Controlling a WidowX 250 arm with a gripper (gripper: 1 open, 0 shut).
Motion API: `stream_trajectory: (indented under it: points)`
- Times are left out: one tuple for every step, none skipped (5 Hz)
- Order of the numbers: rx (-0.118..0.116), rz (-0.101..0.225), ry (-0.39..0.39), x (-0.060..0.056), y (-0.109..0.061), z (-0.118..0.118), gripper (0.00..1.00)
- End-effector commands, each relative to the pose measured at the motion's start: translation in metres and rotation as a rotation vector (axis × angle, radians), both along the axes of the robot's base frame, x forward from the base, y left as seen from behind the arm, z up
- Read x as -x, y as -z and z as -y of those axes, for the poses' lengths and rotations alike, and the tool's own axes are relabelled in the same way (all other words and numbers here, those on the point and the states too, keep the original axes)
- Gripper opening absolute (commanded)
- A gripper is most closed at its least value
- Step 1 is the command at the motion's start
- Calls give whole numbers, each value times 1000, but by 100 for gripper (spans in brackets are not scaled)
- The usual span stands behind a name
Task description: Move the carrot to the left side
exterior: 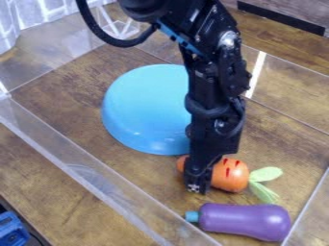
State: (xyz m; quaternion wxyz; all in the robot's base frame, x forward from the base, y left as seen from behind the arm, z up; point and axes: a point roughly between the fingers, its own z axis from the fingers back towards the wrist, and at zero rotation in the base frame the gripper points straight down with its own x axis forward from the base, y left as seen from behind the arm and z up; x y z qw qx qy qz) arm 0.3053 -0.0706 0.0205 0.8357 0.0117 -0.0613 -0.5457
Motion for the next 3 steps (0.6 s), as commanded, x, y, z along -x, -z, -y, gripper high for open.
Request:
stream_trajectory:
  points:
    - [8, 17, 64, -4, -12, 16, 0]
    - [8, 13, 98, -5, -9, 15, 0]
    - [4, 9, 125, -7, -8, 14, 100]
